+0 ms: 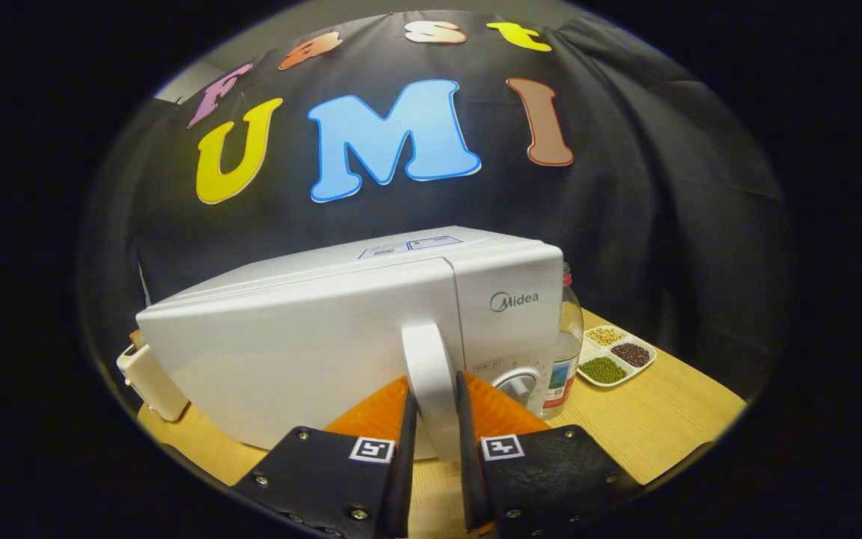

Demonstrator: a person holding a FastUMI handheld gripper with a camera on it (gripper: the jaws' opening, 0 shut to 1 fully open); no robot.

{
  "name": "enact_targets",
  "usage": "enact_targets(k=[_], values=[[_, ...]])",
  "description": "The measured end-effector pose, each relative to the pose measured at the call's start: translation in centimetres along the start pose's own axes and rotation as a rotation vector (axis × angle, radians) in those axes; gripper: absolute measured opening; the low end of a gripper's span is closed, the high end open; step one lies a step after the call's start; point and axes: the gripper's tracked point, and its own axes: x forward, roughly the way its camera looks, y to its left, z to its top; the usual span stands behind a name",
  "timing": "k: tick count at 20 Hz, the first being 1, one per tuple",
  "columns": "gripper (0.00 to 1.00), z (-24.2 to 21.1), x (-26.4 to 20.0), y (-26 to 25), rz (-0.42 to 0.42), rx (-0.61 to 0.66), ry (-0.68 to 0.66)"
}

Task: Open the microwave, put the food inside, and close the microwave door.

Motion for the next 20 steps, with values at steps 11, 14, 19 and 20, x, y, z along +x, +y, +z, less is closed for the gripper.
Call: enact_targets(k=[11,14,19,20], values=[[0.08,-0.2,-0.5,-0.2,-0.073,-0.093,-0.022],[0.08,-0.4,-2.0,-0.2,-0.097,-0.121,-0.033],[0.07,-2.4,-8.9,1.0,-0.113,-0.118,0.004],[0.07,-2.9,-10.6,1.6,-0.114,-0.125,-0.016]])
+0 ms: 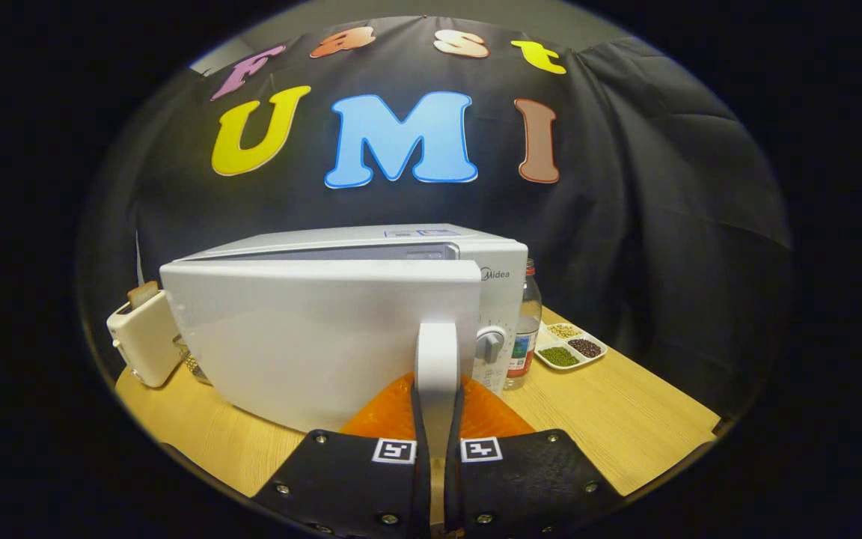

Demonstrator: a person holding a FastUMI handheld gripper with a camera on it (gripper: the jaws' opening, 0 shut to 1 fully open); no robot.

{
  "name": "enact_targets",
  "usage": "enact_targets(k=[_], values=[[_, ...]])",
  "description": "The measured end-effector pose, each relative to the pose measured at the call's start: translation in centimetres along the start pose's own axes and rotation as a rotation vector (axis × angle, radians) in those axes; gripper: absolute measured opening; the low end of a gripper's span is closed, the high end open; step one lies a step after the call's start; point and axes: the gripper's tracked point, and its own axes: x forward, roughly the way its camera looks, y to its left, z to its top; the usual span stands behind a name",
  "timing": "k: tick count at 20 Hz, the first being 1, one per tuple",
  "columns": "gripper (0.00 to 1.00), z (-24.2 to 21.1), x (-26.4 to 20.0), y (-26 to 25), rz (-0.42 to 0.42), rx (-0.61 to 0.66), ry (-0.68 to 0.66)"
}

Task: Open the microwave, put the food inside, and close the microwave door.

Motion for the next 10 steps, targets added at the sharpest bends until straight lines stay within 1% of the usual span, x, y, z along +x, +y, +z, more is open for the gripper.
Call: enact_targets(k=[5,10], values=[[0.08,-1.7,-7.3,3.3,0.034,-0.011,-0.105],[0.08,-3.1,-12.4,7.3,0.062,0.011,-0.149]])
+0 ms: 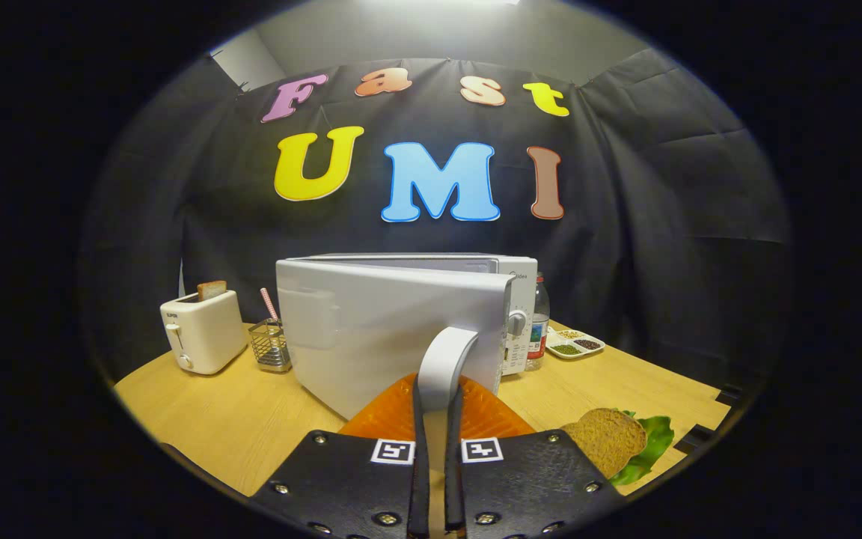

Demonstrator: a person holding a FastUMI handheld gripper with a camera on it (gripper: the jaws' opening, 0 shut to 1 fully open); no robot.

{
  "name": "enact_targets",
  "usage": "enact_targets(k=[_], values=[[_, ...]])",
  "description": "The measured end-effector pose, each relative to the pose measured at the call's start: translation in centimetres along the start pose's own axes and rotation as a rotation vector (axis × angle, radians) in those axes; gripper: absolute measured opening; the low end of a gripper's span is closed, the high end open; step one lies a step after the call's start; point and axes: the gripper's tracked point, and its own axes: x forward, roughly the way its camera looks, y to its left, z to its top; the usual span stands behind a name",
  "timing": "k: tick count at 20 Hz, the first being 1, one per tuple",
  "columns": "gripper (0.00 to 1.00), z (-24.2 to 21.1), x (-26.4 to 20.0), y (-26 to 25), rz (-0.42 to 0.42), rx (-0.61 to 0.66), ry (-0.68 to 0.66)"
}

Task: Open the microwave, put the food inside, and close the microwave door.

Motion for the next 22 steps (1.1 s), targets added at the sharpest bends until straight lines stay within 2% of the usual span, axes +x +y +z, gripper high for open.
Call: enact_targets(k=[5,11,14,16,22], values=[[0.11,-0.4,-4.1,5.6,0.037,-0.009,-0.045],[0.11,-1.2,-8.0,13.9,0.182,-0.019,-0.076],[0.11,-1.0,-10.8,17.5,0.213,-0.007,-0.119],[0.10,-0.8,-12.4,21.3,0.284,-0.037,-0.160],[0.11,-1.8,-12.9,25.9,0.376,-0.093,-0.163]])
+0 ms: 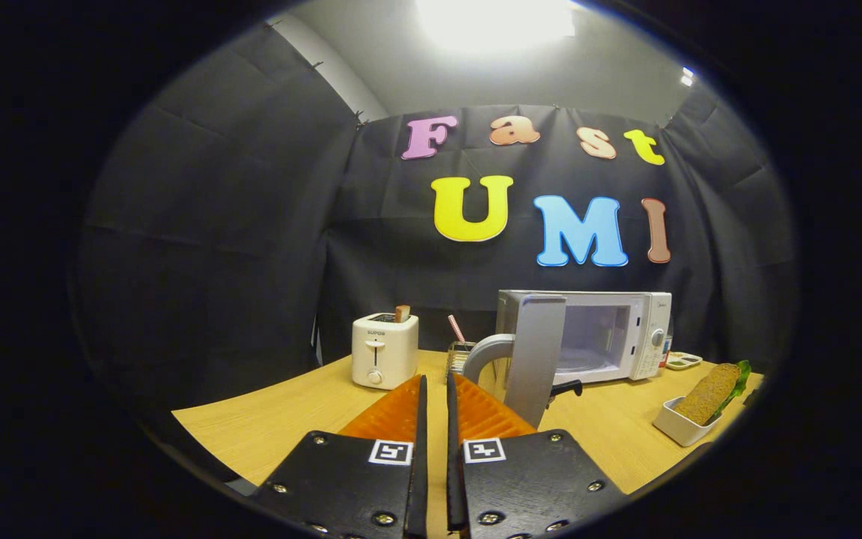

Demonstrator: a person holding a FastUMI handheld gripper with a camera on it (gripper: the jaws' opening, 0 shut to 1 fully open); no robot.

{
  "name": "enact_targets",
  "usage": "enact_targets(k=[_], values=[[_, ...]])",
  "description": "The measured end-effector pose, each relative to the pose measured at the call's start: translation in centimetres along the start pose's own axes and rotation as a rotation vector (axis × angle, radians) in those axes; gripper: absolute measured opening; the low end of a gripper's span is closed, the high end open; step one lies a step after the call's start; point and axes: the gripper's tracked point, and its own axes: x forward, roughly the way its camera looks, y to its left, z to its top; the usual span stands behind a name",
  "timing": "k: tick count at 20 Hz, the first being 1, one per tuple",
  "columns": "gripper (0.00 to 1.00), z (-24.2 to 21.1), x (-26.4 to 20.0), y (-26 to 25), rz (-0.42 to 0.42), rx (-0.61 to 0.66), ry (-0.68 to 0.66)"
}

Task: Open the microwave, put the food inside, and close the microwave door.

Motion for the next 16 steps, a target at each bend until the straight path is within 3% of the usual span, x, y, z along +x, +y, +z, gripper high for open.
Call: enact_targets(k=[3,8,11,12,14,16], values=[[0.11,-0.2,-1.2,1.1,0.091,0.035,0.013],[0.11,2.3,-5.4,4.1,0.423,0.092,-0.019],[0.11,3.1,-7.9,3.6,0.561,0.108,-0.042],[0.11,3.0,-8.4,2.9,0.580,0.105,-0.037],[0.21,2.2,-9.0,-0.1,0.553,0.108,-0.024],[0.38,1.5,-8.5,-3.3,0.486,0.126,-0.012]])
